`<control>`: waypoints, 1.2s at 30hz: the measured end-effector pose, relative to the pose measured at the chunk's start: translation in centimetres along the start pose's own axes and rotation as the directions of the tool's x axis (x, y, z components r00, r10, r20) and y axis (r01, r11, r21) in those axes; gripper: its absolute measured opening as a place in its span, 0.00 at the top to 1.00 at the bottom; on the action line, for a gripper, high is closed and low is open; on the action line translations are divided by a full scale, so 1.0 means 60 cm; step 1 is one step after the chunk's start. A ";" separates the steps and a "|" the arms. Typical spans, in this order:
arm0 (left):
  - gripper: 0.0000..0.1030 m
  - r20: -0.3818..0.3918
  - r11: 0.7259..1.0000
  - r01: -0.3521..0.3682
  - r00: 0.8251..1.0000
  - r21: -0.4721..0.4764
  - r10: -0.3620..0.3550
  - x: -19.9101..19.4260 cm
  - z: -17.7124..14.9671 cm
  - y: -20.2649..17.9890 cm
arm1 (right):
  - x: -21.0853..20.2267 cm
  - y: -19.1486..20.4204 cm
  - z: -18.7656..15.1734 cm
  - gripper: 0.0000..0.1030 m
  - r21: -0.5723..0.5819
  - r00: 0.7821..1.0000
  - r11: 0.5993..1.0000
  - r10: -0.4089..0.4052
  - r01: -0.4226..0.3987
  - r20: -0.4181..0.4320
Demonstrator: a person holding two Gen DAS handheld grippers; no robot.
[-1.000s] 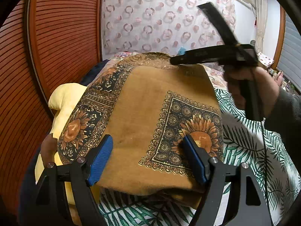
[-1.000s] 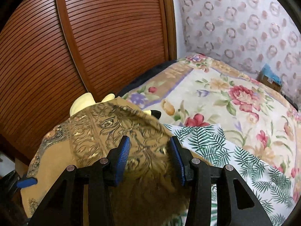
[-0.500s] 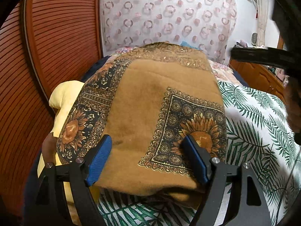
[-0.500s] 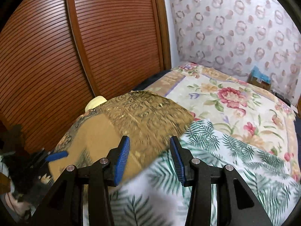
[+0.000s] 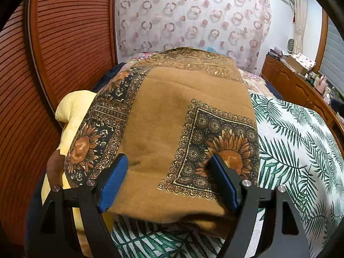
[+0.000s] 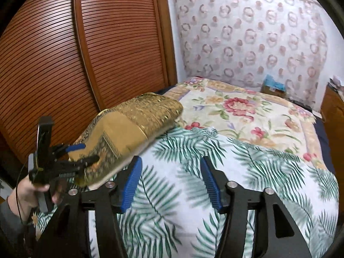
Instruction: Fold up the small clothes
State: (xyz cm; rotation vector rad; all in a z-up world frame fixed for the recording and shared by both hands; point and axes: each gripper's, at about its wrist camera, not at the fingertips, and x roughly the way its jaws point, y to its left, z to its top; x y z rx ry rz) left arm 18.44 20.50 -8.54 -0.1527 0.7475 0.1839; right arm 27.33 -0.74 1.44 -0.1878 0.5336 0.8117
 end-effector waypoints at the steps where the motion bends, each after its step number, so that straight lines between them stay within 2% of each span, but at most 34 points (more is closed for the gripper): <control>1: 0.23 0.004 1.000 -0.002 1.000 0.001 0.002 -0.002 -0.001 0.001 | -0.012 0.005 -0.008 0.34 0.005 1.000 1.000 -0.007 0.007 0.002; 4: 0.23 0.025 1.000 -0.021 0.999 -0.004 0.021 -0.015 -0.008 -0.001 | -0.052 0.014 -0.033 0.33 0.019 1.000 1.000 -0.023 0.023 0.009; 6: 0.23 0.041 0.999 -0.032 0.999 -0.013 0.033 -0.030 -0.014 -0.008 | -0.076 0.015 -0.046 0.28 0.033 0.999 0.999 -0.035 0.034 0.016; 9: 0.23 0.082 1.000 -0.023 0.996 -0.007 0.024 -0.065 -0.025 -0.024 | -0.116 0.023 -0.065 0.24 0.047 0.998 0.997 -0.058 0.056 0.034; 14: 0.23 0.147 0.999 0.025 0.989 0.029 -0.029 -0.133 -0.036 -0.064 | -0.178 0.037 -0.092 0.22 0.067 0.993 0.995 -0.085 0.080 0.076; 19: 0.23 0.171 0.992 0.091 0.980 0.092 -0.106 -0.196 -0.046 -0.121 | -0.241 0.059 -0.122 0.22 0.076 0.984 0.988 -0.141 0.133 0.111; 27: 0.23 0.229 0.977 0.148 0.957 0.152 -0.180 -0.275 -0.045 -0.217 | -0.350 0.085 -0.157 0.21 0.117 0.954 0.970 -0.234 0.215 0.187; 31: 0.23 0.269 0.969 0.165 0.940 0.182 -0.210 -0.313 -0.043 -0.245 | -0.406 0.087 -0.167 0.21 0.148 0.934 0.958 -0.276 0.247 0.226; 36: 0.23 0.292 0.967 0.173 0.930 0.186 -0.223 -0.341 -0.041 -0.264 | -0.452 0.091 -0.181 0.21 0.165 0.916 0.946 -0.313 0.278 0.251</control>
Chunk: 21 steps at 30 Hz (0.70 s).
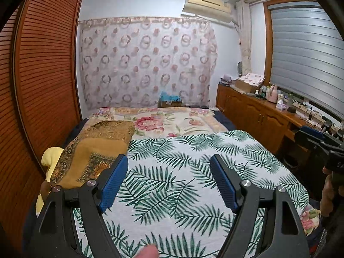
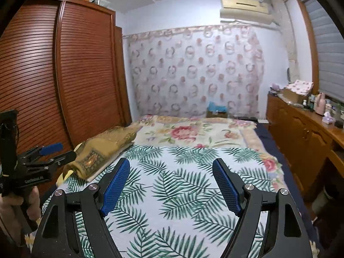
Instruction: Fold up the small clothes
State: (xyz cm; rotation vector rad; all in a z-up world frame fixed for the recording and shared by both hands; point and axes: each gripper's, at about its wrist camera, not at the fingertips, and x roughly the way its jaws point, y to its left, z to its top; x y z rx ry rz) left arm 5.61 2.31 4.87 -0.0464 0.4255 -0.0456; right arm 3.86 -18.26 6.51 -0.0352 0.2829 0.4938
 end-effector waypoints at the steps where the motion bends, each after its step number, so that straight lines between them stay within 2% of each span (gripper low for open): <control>1: 0.23 0.004 1.000 0.003 1.000 0.004 -0.003 -0.003 0.002 -0.003 | -0.006 -0.001 -0.002 0.21 0.000 1.000 1.000 -0.008 0.008 0.003; 21: 0.23 0.018 1.000 -0.016 1.000 0.004 0.016 -0.013 -0.002 -0.009 | 0.023 -0.002 -0.005 0.21 0.015 1.000 1.000 -0.013 0.013 0.005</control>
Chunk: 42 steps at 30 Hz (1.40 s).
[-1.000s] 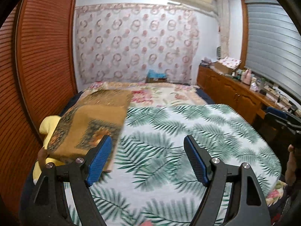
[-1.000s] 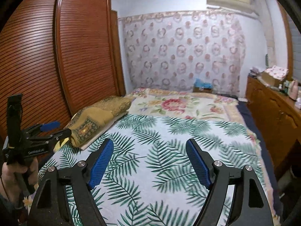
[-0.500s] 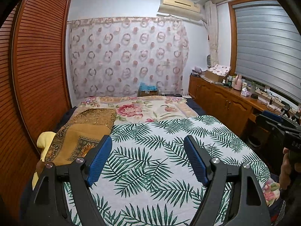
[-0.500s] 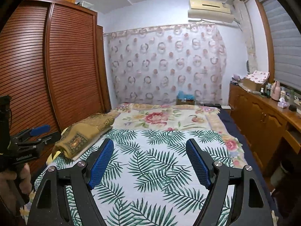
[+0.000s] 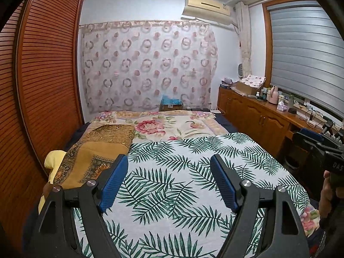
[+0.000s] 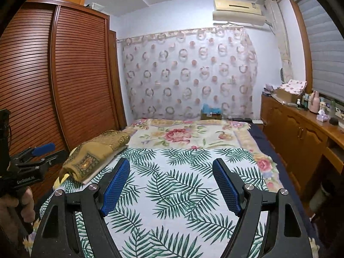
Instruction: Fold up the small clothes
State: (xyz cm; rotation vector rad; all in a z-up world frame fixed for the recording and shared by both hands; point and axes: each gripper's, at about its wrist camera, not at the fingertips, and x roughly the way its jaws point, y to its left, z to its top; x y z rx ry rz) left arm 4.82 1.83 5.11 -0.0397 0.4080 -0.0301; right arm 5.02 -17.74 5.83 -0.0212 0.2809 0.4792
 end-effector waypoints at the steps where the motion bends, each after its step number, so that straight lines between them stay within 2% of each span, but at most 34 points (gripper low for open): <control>1: 0.23 -0.001 1.000 0.000 1.000 0.000 0.000 0.000 0.000 0.001 | 0.000 0.000 0.000 0.21 0.001 1.000 1.000 0.001 -0.001 0.000; 42: 0.23 0.011 1.000 -0.006 1.000 0.008 0.006 -0.013 0.008 -0.005 | 0.000 -0.010 0.000 0.21 -0.007 1.000 1.000 -0.005 0.005 0.001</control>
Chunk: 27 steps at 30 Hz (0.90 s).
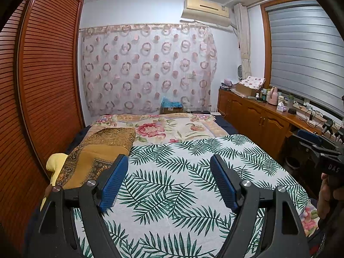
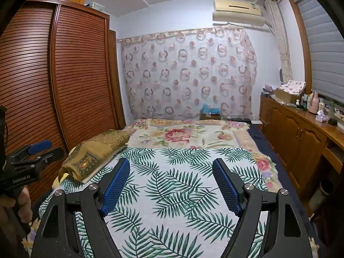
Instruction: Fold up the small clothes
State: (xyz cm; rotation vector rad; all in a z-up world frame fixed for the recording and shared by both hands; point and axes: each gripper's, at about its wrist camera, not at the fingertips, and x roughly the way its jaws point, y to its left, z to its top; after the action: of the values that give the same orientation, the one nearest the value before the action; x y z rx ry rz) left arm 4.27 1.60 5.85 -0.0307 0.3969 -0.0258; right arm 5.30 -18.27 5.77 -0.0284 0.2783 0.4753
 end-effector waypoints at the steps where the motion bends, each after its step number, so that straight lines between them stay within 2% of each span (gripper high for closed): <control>1: 0.23 0.001 1.000 0.000 1.000 0.001 0.000 0.000 0.000 0.000 | 0.000 -0.001 0.000 0.21 0.000 1.000 1.000 0.000 0.000 0.000; 27: 0.23 0.005 1.000 -0.002 1.000 0.003 0.002 -0.004 -0.001 -0.001 | 0.000 -0.002 0.004 0.21 0.001 1.000 1.000 -0.002 0.002 0.006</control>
State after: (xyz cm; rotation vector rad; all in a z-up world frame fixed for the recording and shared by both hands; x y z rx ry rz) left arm 4.03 1.52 5.88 -0.0275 0.3918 -0.0240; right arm 5.42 -18.33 6.01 -0.0266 0.2726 0.4732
